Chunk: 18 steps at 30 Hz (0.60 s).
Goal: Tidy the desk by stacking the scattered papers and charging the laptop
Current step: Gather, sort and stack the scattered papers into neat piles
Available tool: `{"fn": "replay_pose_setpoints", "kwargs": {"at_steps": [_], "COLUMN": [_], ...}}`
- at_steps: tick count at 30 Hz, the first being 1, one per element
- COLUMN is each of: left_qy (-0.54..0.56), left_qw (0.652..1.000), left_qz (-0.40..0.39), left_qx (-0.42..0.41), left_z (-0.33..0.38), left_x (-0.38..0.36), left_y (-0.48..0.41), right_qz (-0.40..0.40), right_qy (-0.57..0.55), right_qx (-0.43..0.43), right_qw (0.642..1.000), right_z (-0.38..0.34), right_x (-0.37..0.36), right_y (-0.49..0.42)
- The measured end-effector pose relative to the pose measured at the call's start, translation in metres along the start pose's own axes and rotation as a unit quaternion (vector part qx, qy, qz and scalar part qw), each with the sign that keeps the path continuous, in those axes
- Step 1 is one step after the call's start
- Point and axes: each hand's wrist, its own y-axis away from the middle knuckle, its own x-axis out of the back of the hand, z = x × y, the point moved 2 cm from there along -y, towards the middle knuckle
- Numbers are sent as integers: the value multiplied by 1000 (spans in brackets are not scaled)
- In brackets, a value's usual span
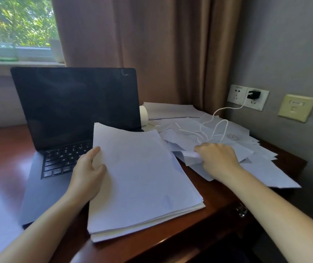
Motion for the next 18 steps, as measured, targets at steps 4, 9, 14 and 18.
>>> {"fn": "replay_pose_setpoints", "kwargs": {"at_steps": [4,9,14,18], "left_qy": [-2,12,16,10], "left_qw": [1000,1000,1000,1000], "left_qz": [0,4,8,4], "left_qx": [5,4,6,-4], "left_z": [2,6,9,13], "left_x": [2,5,6,6], "left_y": [4,7,8,10], "right_qz": [-11,36,87,43], "right_qy": [-61,-92,-93,-264], "right_qx": [-7,-71,-114,-34], "right_qw": [998,993,985,963], "right_z": [-1,9,16,-24], "right_x": [3,17,34,35], "right_y": [13,19,20,13]}}
